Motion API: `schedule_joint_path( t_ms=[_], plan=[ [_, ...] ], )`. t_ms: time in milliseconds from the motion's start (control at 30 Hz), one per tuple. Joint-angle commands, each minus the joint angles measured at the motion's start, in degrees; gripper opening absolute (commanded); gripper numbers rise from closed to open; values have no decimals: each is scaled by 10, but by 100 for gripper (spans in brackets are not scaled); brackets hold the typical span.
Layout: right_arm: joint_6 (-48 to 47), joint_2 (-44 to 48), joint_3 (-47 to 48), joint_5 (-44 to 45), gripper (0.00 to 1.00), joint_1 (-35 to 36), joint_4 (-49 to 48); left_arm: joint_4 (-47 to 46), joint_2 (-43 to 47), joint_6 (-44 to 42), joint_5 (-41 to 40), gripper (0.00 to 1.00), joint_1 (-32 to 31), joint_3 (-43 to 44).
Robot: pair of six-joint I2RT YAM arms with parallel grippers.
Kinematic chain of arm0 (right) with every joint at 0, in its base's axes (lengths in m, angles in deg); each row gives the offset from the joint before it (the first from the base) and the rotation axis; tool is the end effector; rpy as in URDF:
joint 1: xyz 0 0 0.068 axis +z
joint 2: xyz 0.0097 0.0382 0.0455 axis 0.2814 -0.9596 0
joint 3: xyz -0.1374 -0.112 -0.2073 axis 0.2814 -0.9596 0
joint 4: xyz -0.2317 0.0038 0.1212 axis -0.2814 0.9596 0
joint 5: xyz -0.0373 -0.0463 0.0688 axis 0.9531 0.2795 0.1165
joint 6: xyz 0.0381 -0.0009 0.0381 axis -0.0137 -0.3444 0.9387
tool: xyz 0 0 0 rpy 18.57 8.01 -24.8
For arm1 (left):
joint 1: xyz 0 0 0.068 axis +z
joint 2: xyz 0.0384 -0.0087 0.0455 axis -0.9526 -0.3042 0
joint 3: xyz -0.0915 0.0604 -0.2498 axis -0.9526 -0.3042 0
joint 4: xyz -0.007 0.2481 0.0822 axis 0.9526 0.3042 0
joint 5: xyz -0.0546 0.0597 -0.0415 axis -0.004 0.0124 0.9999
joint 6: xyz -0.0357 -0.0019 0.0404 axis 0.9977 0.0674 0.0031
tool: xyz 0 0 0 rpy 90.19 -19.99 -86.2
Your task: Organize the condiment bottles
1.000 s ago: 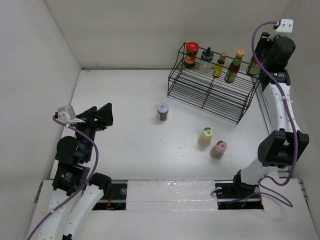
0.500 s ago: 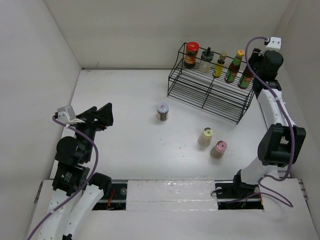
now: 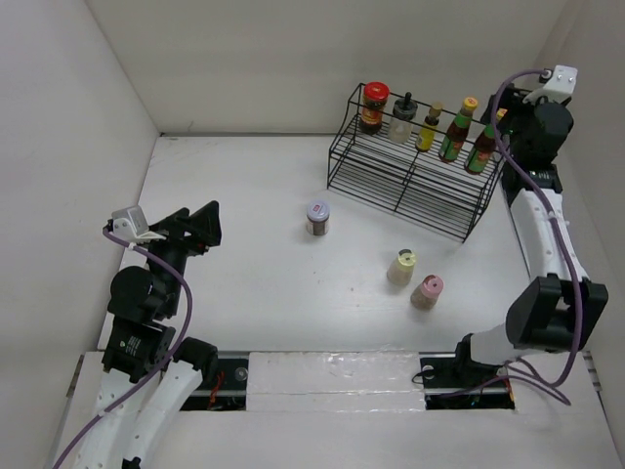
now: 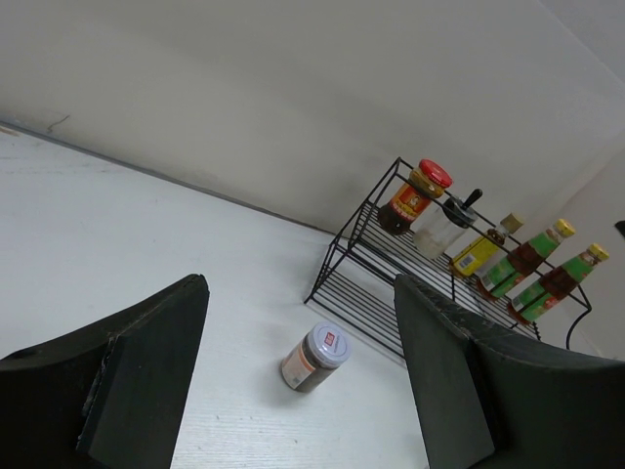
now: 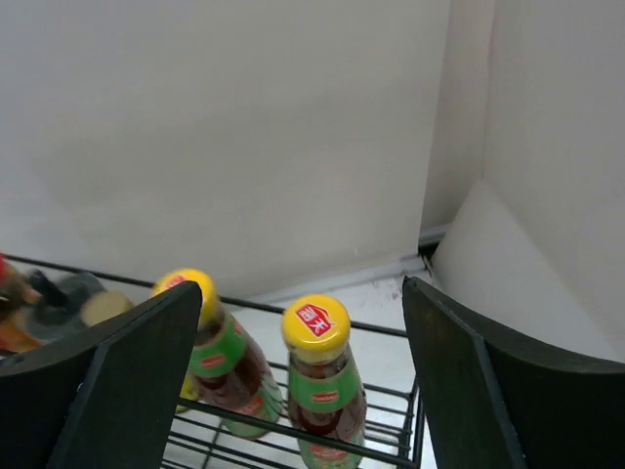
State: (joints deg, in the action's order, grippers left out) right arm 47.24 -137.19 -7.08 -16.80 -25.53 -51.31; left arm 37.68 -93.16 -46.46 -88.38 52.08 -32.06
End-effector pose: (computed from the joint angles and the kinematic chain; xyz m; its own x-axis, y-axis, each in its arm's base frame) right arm 0.3539 -0.0586 0.4145 0.0766 0.0522 -0.9957 0.1940 0.9788 0.0663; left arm 0.0810 -0.0217 0.3933 0.2011 -0.5022 -0.8410 0.2536 0.8560 -0.4505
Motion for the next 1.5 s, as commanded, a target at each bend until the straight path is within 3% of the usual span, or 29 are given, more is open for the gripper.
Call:
schedule_joint_path(
  t_ms=[0, 67, 100, 133, 167, 233, 300, 333, 433, 467, 567, 600, 733, 967, 1133, 1167, 1367, 1467],
  plan=[
    [-2, 77, 12, 5, 89, 25, -33, -26, 0, -1, 6, 73, -3, 2],
    [-2, 107, 12, -15, 79, 51, -21, -26, 0, -1, 6, 73, -3, 2],
    [-2, 115, 0, -41, 68, 91, -16, -26, 0, -1, 6, 73, -3, 2],
    [-2, 126, -24, -52, 23, 117, -16, -26, 0, -1, 6, 73, -3, 2],
    [-2, 127, -38, -59, 9, 147, -16, -26, -6, -1, 6, 69, -3, 2],
    [-8, 121, -68, -66, 0, 251, -24, -26, -7, -1, 6, 61, -3, 2],
    [-8, 90, -101, -66, 0, 316, -24, -31, -1, -1, 11, 44, -3, 2],
    [-8, 77, -110, -66, 4, 365, -24, -31, -1, -1, 12, 40, -3, 2],
    [-8, 22, -146, -66, 56, 413, -24, -31, -8, -6, 17, 34, -3, 2],
    [-8, 10, -153, -71, 79, 429, -24, -31, -8, -6, 17, 34, -3, 2],
    [-2, -25, -184, -89, 95, 437, -18, -31, -8, -6, 17, 34, -3, 2],
    [-2, -32, -189, -97, 99, 444, -18, -31, -8, -6, 17, 40, -3, 2],
    [-2, -93, -176, -111, 99, 458, -18, -31, -8, -6, 17, 48, -3, 2],
    [-8, -186, -102, -111, 99, 463, -18, -31, -9, -6, 22, 50, -3, 2],
    [-8, -229, -69, -101, 83, 470, -23, -31, -4, -6, 16, 50, -3, 2],
    [-15, -238, -63, -93, 75, 470, -28, -31, -4, -6, 16, 50, -3, 2],
    [-15, -253, -47, -62, 69, 482, -42, -31, -9, -6, 16, 50, -3, 2],
    [-20, -247, -38, -57, 53, 494, -53, -31, -9, -6, 16, 50, -3, 2]
  ],
)
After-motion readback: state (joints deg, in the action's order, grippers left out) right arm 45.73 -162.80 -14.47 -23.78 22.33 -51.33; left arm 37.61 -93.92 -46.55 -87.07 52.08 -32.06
